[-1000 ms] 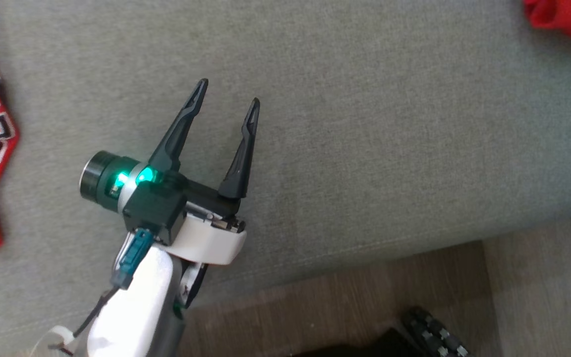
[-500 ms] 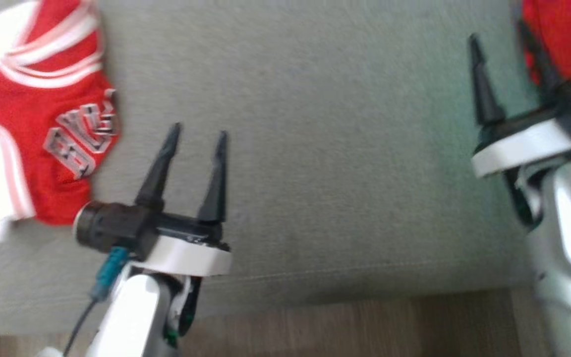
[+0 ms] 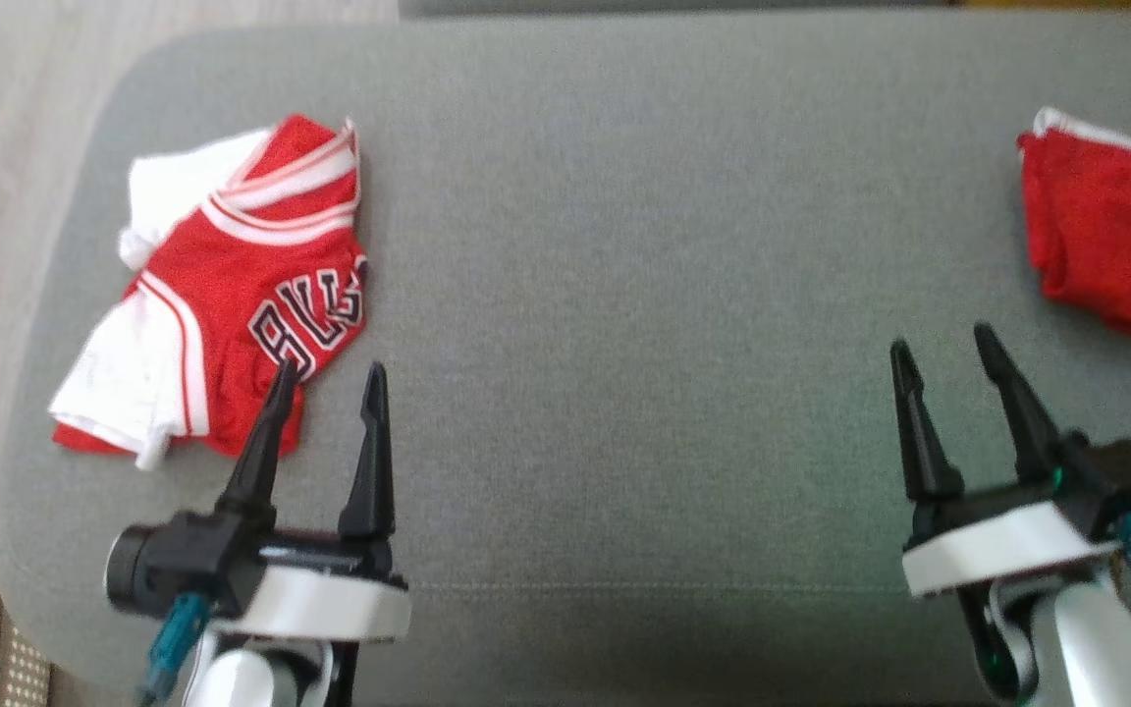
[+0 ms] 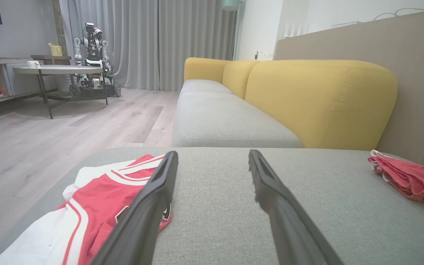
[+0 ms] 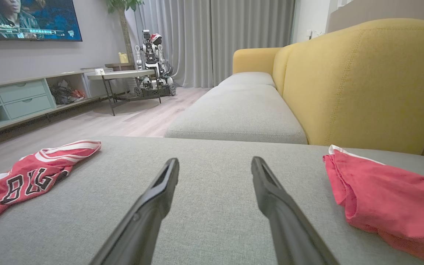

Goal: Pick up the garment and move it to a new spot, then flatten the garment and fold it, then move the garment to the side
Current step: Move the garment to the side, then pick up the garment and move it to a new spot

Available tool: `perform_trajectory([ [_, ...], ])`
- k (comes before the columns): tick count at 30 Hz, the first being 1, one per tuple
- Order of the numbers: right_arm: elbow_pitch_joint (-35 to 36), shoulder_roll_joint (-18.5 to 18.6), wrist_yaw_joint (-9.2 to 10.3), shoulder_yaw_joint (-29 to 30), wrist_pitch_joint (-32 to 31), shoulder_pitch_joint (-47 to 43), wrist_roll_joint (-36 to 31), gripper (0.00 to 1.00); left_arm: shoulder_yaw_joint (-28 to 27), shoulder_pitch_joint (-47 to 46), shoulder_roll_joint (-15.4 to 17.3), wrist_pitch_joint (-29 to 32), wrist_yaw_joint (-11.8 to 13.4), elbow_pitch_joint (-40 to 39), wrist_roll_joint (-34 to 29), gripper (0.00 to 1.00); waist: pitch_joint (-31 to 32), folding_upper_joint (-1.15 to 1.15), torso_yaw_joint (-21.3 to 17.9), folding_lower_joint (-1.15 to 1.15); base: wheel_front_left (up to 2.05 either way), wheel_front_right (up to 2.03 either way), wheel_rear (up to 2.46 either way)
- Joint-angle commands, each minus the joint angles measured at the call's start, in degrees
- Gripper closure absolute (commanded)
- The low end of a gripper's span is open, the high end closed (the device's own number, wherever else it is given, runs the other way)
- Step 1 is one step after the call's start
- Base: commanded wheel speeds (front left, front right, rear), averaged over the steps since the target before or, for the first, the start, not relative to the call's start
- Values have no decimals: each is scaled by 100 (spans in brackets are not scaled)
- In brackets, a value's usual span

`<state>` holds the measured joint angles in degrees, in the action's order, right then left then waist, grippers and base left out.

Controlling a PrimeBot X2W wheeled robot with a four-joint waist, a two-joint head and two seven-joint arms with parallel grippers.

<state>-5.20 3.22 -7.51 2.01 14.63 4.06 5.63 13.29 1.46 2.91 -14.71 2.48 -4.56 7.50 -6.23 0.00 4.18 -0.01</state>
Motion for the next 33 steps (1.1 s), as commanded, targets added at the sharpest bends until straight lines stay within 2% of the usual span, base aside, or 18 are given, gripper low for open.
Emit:
perform_trajectory([
  [1,229,-30,2,-138,36,-28,25,0,-252,-27,-2,-29,-70,-260,-110,0,268,0,15,1,0,0,0],
  [6,311,-33,2,-120,36,-426,99,0,-332,336,-2,-29,-270,-215,-198,0,509,0,-17,1,0,0,0],
  [9,320,-33,2,-93,36,-556,163,0,-358,445,-2,-29,-301,-96,-198,0,568,0,-25,1,0,0,0],
  [24,355,-34,2,-52,37,-706,250,0,-321,468,-2,-29,-269,119,-223,0,573,0,67,1,0,0,0],
  [33,363,-34,2,-45,37,-745,199,0,-268,416,-3,-29,-214,135,-239,0,547,0,396,1,0,0,0],
])
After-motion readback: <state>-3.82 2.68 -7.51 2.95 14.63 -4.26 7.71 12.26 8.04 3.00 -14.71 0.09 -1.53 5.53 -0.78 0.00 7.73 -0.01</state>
